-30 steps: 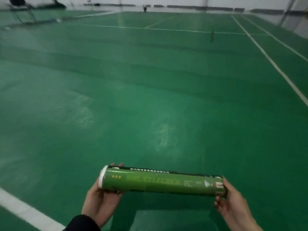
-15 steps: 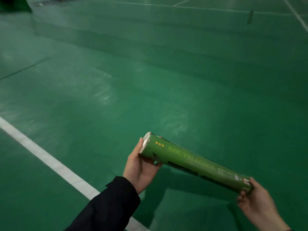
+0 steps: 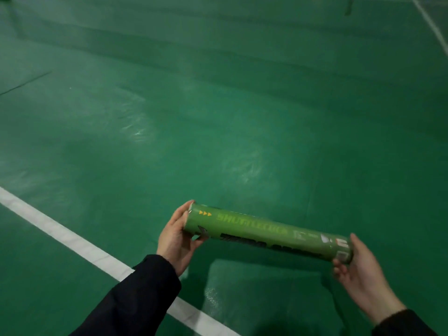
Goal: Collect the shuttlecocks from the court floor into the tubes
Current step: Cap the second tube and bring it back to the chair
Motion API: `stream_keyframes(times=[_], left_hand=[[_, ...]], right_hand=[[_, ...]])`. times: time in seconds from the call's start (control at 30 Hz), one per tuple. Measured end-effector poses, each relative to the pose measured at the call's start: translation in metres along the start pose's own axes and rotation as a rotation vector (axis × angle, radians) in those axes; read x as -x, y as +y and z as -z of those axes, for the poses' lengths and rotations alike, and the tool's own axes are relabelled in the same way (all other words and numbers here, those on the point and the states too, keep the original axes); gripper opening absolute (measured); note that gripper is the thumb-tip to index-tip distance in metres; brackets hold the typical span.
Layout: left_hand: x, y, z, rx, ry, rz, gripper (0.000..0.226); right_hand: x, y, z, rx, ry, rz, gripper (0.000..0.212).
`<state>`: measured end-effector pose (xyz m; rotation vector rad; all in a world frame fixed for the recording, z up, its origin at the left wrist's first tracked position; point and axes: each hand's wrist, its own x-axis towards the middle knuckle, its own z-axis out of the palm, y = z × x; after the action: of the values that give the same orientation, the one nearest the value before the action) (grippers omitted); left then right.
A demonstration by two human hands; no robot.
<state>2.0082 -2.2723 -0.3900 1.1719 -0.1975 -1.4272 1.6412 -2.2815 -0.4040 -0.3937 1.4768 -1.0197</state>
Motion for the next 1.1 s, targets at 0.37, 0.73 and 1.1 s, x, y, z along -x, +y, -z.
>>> stream_keyframes(times=[0.37, 0.73, 1.1], left_hand=[[-0.024, -0.01, 0.049, -0.333, 0.289, 0.13, 0.034], [-0.025, -0.016, 0.053, -0.362, 0.291, 0.214, 0.027], [-0.014, -0.015, 0.025, -0.711, -0.126, -0.118, 0.052]], right_hand=[[0.012, 0.005, -0.02, 0.247, -0.009, 0.161, 0.02], [0.0, 0.021, -0.009, 0.147, -0.131, 0.061, 0.049], [-0.019, 0.037, 0.013, 0.013, 0.068, -0.084, 0.027]])
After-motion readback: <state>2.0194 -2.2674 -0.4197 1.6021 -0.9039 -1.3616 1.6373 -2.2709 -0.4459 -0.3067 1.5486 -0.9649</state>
